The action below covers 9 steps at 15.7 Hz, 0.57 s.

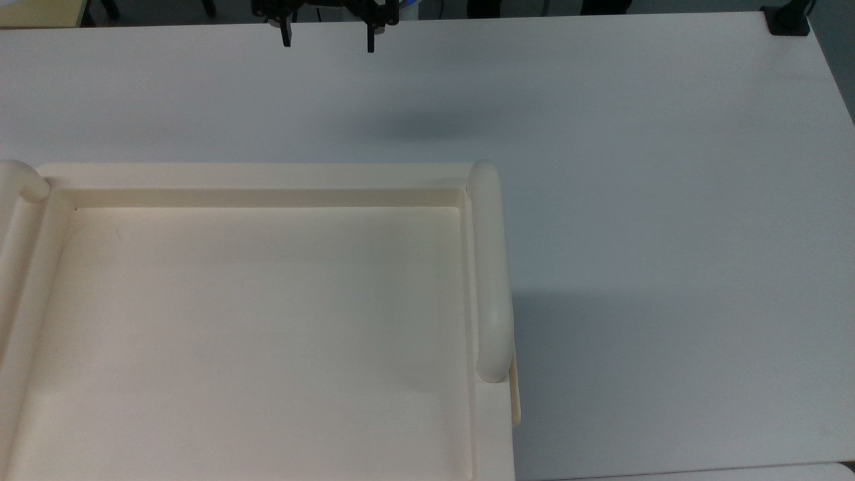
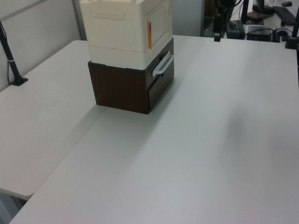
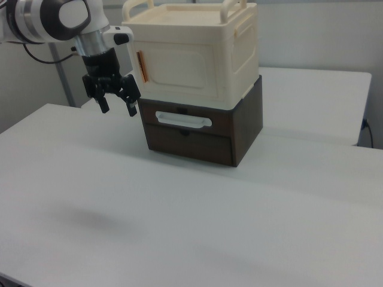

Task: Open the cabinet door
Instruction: 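Move the gripper to the orange edge of the cream cabinet door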

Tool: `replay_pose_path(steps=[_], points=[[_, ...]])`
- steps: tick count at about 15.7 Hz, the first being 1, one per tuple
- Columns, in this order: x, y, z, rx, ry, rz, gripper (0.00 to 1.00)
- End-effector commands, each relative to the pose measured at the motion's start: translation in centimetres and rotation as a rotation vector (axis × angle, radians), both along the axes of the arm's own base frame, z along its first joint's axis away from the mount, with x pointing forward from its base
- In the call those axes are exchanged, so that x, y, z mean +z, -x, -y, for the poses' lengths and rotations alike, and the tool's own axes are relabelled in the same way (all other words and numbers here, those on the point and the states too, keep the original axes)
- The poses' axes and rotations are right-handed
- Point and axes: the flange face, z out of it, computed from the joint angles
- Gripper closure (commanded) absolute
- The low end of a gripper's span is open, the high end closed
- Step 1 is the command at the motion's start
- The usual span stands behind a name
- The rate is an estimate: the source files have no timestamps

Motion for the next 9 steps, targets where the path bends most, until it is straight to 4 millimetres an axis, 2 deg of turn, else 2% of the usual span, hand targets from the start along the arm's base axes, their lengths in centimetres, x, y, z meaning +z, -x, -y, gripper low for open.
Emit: replay_pose_path(steps=[1,9], points=[[0.17,0.07,0.33,-0.020,-0.022,-0.007,0.00],[-0.08,-0.13,0.33,-0.008,-0.021,-0.009,0.00]])
